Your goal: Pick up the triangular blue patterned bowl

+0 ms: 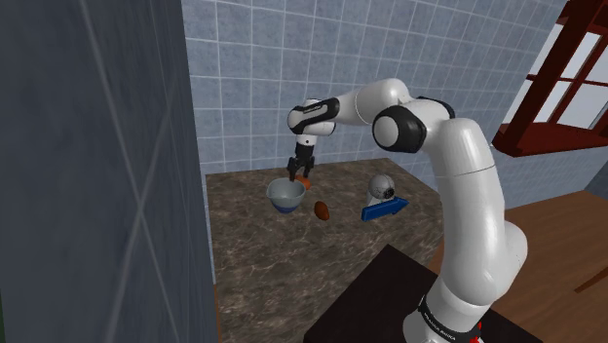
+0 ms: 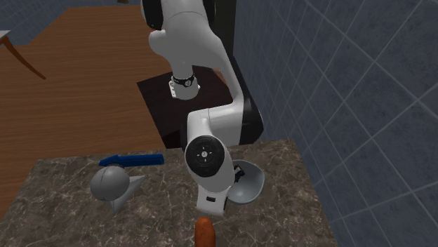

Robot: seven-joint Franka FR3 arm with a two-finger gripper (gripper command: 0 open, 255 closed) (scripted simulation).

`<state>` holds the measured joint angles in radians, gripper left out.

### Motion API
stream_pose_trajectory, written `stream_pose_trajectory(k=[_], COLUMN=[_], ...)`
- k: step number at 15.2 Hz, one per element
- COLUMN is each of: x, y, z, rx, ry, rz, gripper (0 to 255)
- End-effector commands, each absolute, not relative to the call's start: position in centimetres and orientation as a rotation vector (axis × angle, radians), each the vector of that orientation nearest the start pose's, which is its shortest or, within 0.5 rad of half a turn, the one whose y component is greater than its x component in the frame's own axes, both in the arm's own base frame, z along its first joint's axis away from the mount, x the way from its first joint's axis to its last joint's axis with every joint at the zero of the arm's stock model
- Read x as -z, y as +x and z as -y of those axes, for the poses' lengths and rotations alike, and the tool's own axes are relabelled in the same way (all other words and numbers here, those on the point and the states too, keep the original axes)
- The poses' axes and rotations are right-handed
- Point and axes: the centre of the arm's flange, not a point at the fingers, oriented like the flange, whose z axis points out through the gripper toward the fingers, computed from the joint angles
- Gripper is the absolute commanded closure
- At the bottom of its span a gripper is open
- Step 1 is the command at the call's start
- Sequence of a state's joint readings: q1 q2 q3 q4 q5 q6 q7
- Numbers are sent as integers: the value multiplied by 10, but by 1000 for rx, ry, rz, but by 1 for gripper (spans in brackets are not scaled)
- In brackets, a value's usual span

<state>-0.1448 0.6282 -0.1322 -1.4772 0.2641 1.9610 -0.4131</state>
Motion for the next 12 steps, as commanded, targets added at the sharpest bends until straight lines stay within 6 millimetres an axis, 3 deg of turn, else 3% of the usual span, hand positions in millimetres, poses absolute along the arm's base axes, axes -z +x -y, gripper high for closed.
stream_pose_trajectory(k=[1, 8, 9, 12], x=[-288, -259, -259, -259], y=[683, 683, 683, 683], z=[164, 164, 164, 164], rx=[-109, -109, -109, -110], ry=[-2943, -2943, -2943, -2943], rz=[57, 57, 57, 57], gripper=[0, 0, 255, 255])
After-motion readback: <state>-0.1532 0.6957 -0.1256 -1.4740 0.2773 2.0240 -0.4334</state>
